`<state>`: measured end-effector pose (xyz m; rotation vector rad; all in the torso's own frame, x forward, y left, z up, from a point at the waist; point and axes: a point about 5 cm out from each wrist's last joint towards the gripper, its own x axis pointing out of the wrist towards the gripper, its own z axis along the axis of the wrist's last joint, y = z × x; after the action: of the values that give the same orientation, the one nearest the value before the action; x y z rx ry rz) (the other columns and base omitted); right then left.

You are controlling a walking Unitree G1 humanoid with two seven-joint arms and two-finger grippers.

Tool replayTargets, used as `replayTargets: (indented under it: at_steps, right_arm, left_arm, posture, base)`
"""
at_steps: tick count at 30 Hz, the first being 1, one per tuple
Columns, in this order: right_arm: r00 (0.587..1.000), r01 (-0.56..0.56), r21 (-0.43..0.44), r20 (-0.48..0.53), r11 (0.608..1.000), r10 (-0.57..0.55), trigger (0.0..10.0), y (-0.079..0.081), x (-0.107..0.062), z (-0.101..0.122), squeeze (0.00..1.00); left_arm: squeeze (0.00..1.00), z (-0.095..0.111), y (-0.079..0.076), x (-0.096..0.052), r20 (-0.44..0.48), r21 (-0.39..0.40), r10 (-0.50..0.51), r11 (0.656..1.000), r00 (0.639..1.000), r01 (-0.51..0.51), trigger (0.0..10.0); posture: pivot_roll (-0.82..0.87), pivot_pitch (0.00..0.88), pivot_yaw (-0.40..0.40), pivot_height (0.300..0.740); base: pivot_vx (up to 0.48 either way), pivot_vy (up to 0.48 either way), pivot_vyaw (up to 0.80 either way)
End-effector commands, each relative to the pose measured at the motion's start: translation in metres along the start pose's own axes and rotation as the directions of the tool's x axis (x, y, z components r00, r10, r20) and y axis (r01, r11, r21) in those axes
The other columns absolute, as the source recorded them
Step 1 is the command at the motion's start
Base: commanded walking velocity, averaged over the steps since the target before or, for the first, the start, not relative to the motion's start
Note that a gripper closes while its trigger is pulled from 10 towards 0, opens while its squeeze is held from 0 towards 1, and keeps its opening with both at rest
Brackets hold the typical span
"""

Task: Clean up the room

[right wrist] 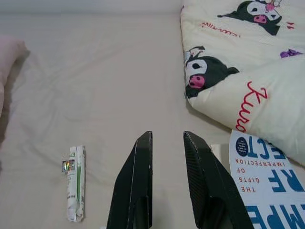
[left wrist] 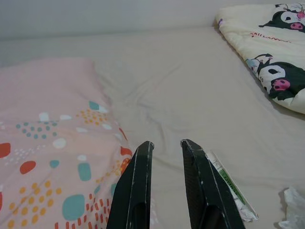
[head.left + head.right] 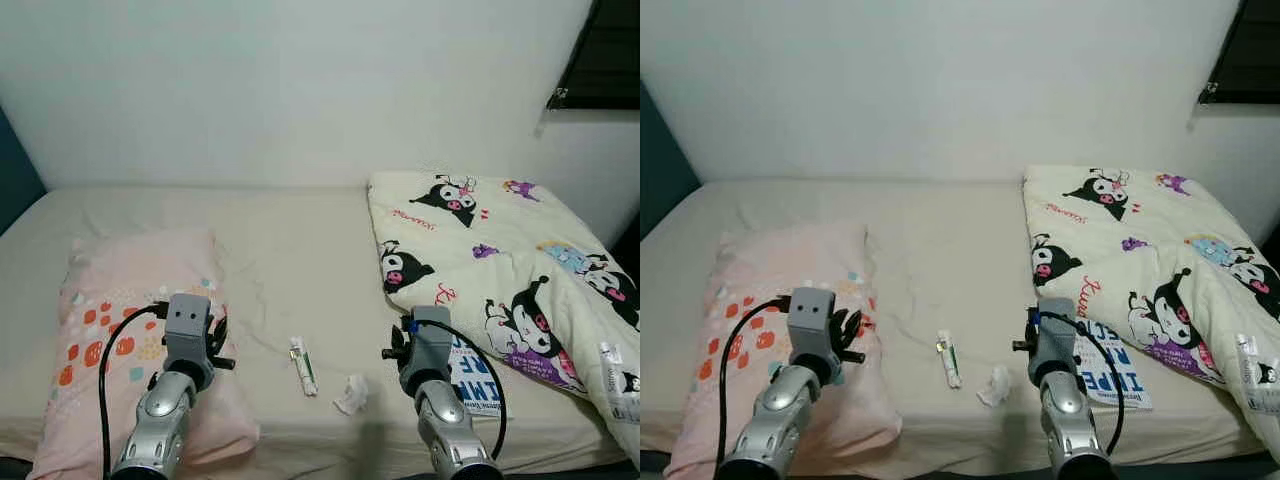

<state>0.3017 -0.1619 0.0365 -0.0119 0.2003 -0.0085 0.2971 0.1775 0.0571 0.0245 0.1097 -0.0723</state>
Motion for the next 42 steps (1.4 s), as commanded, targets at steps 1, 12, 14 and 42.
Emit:
replayTargets:
  at_steps: [1, 12, 14, 42]
  right_arm:
    - [1.0, 0.001, 0.005, 0.009, 1.0, -0.001, 10.0, 0.0, 0.0, 0.001, 0.0]
    - [1.0, -0.005, 0.004, 0.009, 1.0, 0.005, 10.0, 0.0, 0.0, 0.002, 0.0]
    - [1.0, -0.005, 0.003, 0.008, 1.0, 0.005, 10.0, 0.0, 0.0, 0.001, 0.0]
    - [1.0, -0.018, 0.005, 0.018, 1.0, 0.018, 10.0, 0.003, 0.0, 0.003, 0.0]
  left_arm:
    - [0.0, 0.001, 0.001, 0.0, 0.003, 0.015, 0.007, 1.0, 1.0, -0.007, 10.0]
    - [0.0, 0.001, -0.001, 0.0, -0.001, 0.016, 0.001, 1.0, 1.0, -0.001, 10.0]
    - [0.0, 0.001, -0.002, 0.0, -0.001, 0.017, -0.002, 1.0, 1.0, 0.002, 10.0]
    - [0.0, 0.01, -0.011, 0.002, 0.025, 0.044, -0.057, 0.997, 0.998, 0.056, 10.0]
  posture:
    - [0.1, 0.0, -0.02, 0.686]
    - [0.1, 0.002, -0.022, 0.646]
    - [0.1, 0.003, -0.022, 0.636]
    - [0.1, 0.015, -0.015, 0.586]
  base:
    - [0.0, 0.0, 0.0]
    - [0.0, 0.0, 0.0]
    - [0.0, 0.0, 0.0]
    - [0.0, 0.0, 0.0]
